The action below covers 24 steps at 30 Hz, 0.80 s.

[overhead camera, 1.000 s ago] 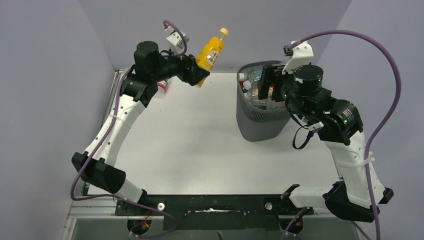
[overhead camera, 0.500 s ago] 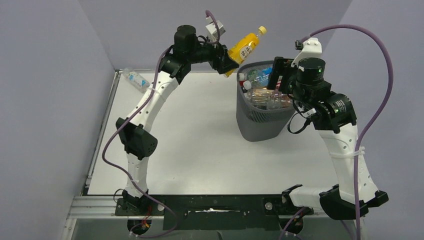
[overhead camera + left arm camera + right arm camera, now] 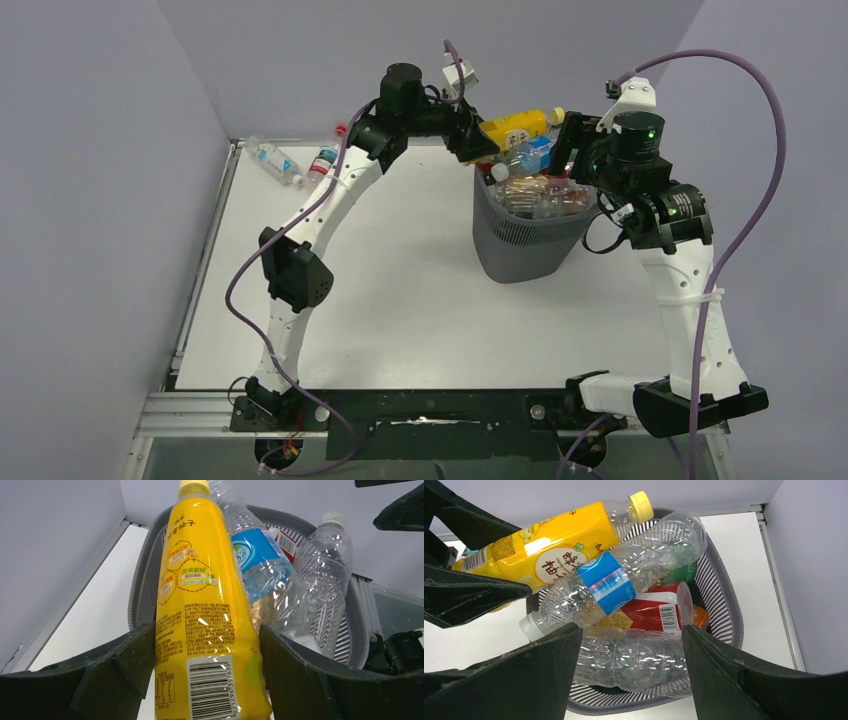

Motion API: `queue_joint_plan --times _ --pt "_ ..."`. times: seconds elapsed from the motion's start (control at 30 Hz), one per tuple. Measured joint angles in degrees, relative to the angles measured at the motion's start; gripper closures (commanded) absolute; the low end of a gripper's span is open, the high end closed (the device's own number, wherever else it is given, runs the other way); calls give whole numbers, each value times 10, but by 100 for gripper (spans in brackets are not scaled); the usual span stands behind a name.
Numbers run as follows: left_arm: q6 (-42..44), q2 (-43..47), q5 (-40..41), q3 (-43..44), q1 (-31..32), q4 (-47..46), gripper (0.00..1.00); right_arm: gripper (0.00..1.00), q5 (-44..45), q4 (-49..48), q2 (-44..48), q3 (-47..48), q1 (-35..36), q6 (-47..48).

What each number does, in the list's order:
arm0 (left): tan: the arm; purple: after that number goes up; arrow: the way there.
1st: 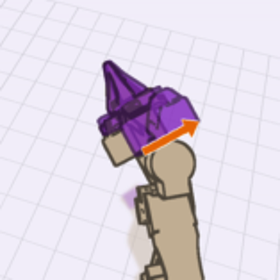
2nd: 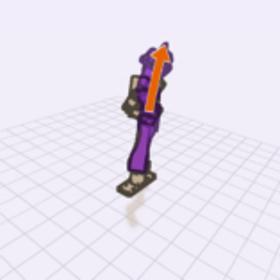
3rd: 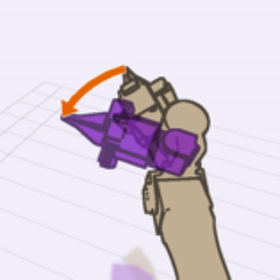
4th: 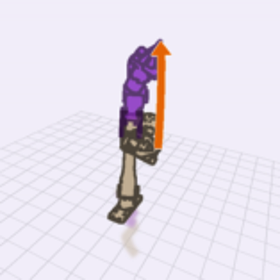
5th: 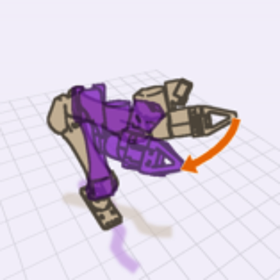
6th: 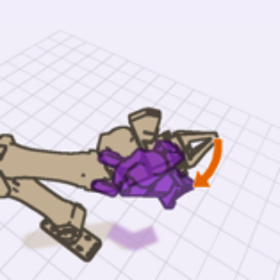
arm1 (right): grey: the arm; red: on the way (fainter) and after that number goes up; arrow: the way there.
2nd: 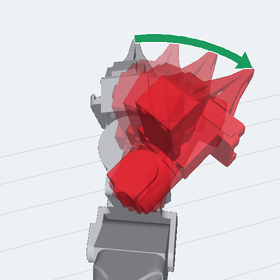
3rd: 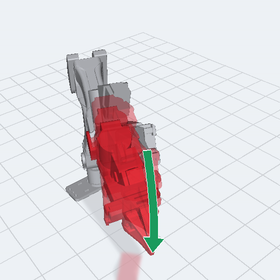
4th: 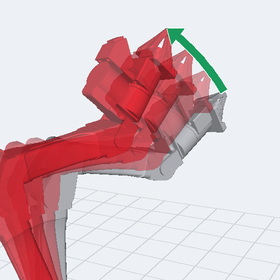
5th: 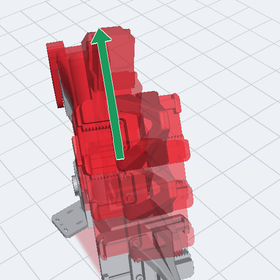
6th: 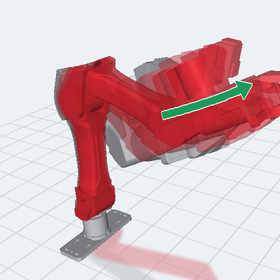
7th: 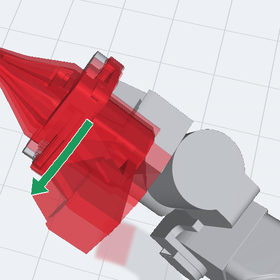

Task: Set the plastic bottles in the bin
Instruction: Place the plastic bottle in the trash bin.

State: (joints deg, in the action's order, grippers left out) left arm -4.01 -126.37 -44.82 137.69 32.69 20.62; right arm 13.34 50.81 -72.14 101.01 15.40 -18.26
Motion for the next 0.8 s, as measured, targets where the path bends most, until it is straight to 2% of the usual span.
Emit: queue_joint_plan --times 0.43,0.8 --pt "-12 -19 -19 29 11 -14 26 26 -57 -15 0 -22 -40 2" --pt "-8 -22 -21 2 10 -24 14 26 -93 -33 0 -52 -67 2"
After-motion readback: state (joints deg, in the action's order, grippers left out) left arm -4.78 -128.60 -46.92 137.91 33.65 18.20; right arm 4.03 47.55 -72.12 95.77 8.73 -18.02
